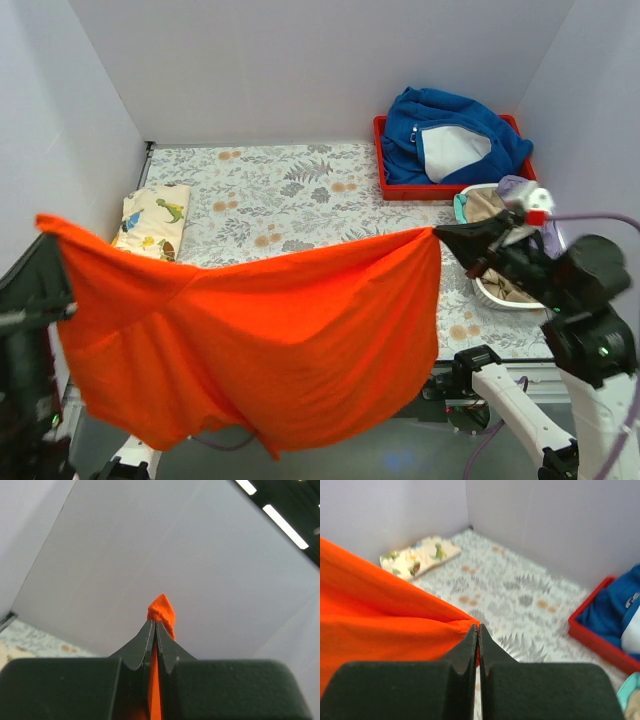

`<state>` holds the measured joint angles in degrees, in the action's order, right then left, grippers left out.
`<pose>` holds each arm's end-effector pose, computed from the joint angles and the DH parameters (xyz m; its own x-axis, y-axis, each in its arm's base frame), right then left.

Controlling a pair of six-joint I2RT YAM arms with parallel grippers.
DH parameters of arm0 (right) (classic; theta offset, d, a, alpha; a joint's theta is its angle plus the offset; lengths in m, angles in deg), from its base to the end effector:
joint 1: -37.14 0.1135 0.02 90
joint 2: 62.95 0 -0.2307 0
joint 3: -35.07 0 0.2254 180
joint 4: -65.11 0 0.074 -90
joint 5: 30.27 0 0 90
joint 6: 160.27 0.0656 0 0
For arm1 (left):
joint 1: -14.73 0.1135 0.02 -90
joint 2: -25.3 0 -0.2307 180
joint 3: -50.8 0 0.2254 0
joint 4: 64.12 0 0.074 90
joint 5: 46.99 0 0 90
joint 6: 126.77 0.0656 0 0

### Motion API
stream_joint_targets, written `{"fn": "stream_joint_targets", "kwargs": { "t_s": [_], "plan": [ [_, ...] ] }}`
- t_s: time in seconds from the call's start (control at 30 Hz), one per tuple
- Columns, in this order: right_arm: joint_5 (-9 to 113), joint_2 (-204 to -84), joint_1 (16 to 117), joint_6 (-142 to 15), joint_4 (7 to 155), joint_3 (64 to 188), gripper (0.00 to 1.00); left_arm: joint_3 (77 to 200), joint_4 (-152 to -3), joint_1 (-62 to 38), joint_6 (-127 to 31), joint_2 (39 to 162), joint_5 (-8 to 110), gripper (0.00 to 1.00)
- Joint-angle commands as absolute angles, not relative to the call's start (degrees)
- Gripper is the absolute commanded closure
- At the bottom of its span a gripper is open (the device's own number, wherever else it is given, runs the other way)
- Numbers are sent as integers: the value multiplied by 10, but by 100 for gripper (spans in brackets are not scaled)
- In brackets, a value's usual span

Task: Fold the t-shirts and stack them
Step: Flatten the tshirt out

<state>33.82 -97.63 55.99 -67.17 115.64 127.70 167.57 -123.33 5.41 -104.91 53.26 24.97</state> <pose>0.0681 0.0536 0.4530 0.0841 0.0801 -0.9932 -0.7063 0.7079 -0.0027 -0.0564 0.0298 0.5144 0.2852 -0.9411 -0.1818 0.4108 0.2914 -0.8639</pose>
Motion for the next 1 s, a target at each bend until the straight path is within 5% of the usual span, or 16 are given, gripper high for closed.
{"fn": "stream_joint_targets", "kwargs": {
  "t_s": [0.0,0.17,0.43,0.97],
  "plan": [
    [329,-1002,559,-658,1075,1169,99,1570,-1235,51,-1038,631,228,100],
    [340,-1062,559,-656,991,1041,99,1423,-1131,50,-1020,727,245,100],
    [452,-1197,562,-659,894,973,99,1370,-1012,61,-988,999,250,100],
    [680,-1462,565,-639,813,1038,99,1631,-969,134,-922,1393,308,100]
  ]
}}
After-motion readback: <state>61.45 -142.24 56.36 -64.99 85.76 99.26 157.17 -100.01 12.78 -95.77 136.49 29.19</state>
